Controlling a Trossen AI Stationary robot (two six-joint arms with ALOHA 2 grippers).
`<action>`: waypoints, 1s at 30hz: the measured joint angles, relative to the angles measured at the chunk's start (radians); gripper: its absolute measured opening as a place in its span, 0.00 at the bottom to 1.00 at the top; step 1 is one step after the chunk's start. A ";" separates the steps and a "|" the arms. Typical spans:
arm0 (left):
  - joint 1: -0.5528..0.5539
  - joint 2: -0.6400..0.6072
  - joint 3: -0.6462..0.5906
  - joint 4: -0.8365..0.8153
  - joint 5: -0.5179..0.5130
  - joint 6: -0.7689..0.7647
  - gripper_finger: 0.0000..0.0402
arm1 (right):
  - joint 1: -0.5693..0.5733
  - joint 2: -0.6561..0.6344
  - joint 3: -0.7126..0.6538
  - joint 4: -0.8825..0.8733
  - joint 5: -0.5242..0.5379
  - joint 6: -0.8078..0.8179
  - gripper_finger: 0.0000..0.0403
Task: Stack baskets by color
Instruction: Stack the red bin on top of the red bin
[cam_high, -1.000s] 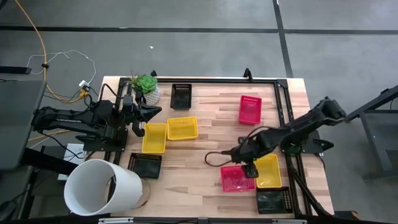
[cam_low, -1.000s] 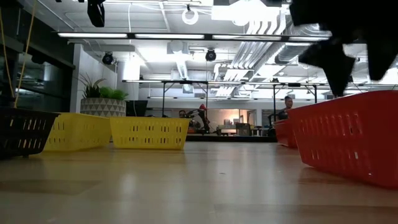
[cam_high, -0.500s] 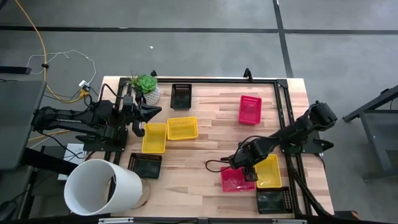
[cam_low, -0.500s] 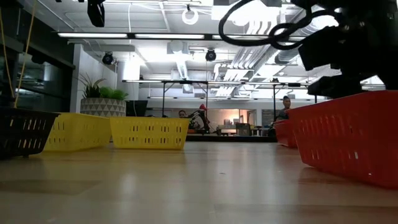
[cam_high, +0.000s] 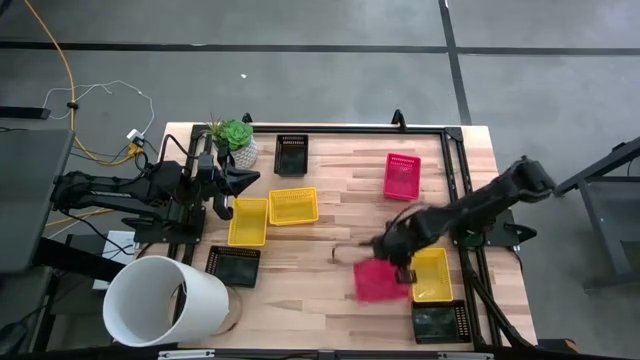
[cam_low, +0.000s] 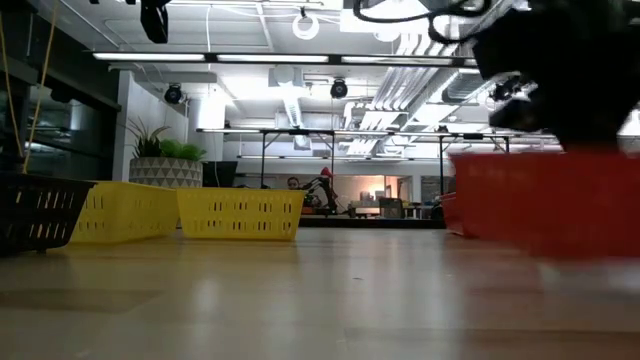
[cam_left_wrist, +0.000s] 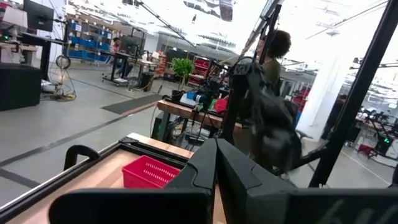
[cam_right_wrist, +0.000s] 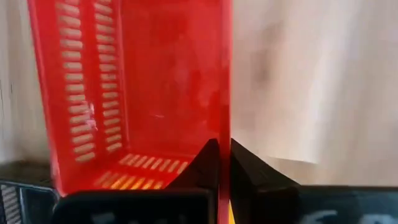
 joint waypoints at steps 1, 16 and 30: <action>0.000 0.000 0.000 0.000 -0.001 0.000 0.00 | -0.026 -0.045 0.000 0.000 0.024 0.014 0.01; 0.000 0.000 0.000 0.000 -0.020 0.000 0.00 | -0.340 -0.533 0.001 -0.263 0.628 0.835 0.00; 0.001 0.000 0.000 -0.001 -0.029 0.000 0.00 | -0.491 -0.522 -0.058 -0.382 0.503 1.089 0.00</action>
